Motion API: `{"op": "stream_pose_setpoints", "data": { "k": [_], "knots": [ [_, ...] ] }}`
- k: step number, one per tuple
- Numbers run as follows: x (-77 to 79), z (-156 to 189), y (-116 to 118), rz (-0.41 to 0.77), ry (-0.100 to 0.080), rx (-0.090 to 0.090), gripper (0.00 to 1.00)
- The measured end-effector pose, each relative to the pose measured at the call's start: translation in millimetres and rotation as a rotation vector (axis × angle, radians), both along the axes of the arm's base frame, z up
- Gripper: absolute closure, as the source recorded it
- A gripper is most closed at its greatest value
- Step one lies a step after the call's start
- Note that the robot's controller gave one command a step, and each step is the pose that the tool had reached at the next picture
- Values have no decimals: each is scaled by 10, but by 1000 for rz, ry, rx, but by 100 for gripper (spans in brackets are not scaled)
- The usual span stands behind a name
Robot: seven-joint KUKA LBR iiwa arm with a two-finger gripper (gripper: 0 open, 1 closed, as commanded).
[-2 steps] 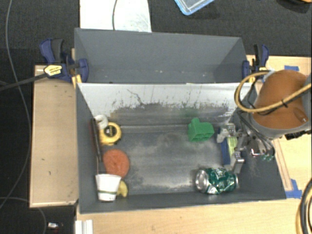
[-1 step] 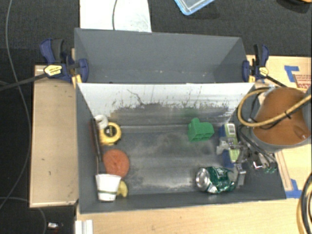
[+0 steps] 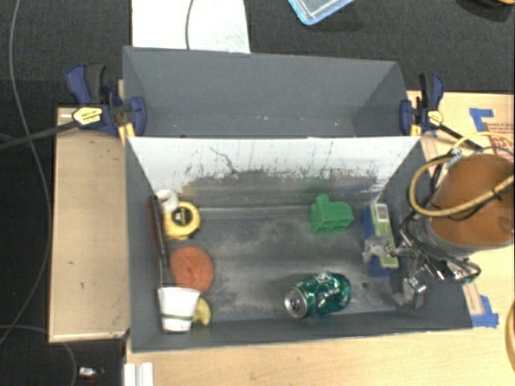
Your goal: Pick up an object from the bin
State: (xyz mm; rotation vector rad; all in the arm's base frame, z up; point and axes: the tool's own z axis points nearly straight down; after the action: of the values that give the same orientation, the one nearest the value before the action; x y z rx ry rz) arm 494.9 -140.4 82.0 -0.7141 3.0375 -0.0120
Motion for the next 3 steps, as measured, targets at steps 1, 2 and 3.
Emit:
{"op": "stream_pose_setpoints", "data": {
  "k": [1, 2, 3],
  "knots": [
    [-111, -77, 49, 40, 10, 3, 0],
    [-126, -108, 383, 79, 4, 0, 0],
    [248, 102, -92, -8, 3, 1, 0]
  ]
}}
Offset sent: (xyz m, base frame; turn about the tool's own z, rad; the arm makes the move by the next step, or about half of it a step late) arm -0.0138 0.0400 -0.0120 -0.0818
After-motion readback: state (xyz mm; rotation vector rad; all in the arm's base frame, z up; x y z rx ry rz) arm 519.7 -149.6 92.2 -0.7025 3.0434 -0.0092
